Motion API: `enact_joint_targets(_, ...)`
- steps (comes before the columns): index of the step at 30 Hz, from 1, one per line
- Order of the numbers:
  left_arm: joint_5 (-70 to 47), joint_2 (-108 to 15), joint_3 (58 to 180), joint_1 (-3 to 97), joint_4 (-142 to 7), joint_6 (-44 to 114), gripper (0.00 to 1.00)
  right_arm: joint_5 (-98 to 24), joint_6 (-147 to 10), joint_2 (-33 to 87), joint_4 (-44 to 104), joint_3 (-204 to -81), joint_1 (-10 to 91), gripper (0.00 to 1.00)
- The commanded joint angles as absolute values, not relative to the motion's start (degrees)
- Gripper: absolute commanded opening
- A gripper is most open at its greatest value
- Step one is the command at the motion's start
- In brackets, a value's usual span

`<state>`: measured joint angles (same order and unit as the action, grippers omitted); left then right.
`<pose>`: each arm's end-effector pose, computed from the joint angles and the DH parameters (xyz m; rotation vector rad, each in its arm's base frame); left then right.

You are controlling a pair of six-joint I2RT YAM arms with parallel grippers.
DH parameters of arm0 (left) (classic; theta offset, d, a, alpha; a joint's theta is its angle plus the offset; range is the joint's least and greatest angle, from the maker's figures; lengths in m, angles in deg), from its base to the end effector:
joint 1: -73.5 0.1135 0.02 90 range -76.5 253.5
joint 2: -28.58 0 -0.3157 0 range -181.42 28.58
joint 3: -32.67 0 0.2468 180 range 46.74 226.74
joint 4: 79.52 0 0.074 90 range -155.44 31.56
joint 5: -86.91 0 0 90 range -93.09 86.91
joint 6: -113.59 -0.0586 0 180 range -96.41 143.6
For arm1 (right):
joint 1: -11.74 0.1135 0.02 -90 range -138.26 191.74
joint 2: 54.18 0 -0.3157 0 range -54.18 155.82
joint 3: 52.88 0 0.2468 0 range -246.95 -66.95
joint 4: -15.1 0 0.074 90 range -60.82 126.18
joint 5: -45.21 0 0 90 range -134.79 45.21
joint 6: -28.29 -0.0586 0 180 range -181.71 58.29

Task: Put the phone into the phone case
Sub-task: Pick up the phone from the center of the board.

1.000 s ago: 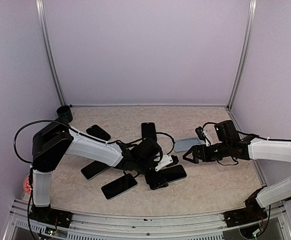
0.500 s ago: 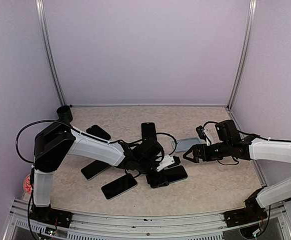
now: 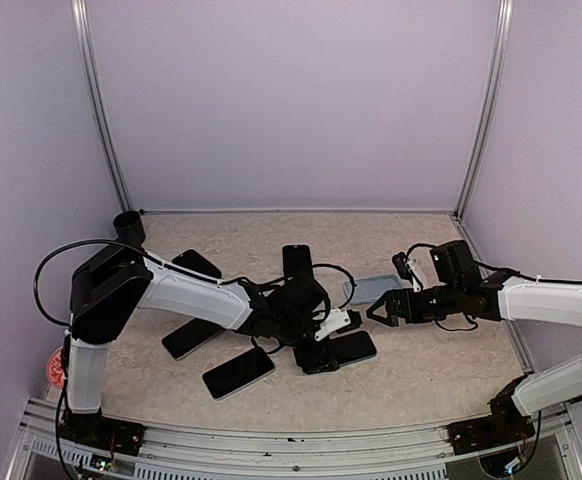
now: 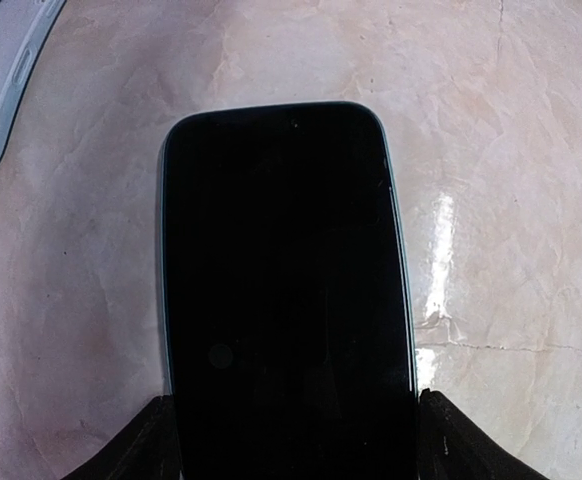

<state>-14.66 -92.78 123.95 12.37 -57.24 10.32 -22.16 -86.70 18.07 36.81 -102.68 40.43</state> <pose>0.2205 -0.4244 0.1553 1.6168 1.9840 -0.5905 0.2030 0.1368 0.2307 -0.2860 2.4395 0.9042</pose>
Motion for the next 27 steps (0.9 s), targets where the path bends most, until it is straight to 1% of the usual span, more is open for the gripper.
enact_joint_targets(1,-12.3,-92.2,122.2,12.7,-58.1,12.1,0.58,-22.4,-86.9,18.2,37.1,-101.8,39.9,0.99)
enact_joint_targets(10,-9.1,-87.3,117.7,12.4,-67.6,12.8,0.58,-19.8,-88.2,19.5,34.9,-100.9,39.9,1.0)
enact_joint_targets(19,-8.4,-84.7,115.1,11.2,-72.3,12.5,0.58,-14.5,-91.5,22.6,29.4,-99.0,39.9,0.98)
enact_joint_targets(22,-8.4,-84.2,114.7,10.8,-73.2,12.5,0.58,-13.7,-92.3,23.8,26.9,-98.7,39.9,0.96)
enact_joint_targets(27,-8.2,-83.7,114.3,10.2,-74.1,12.4,0.57,-13.1,-92.9,25.5,25.2,-98.3,40.0,0.96)
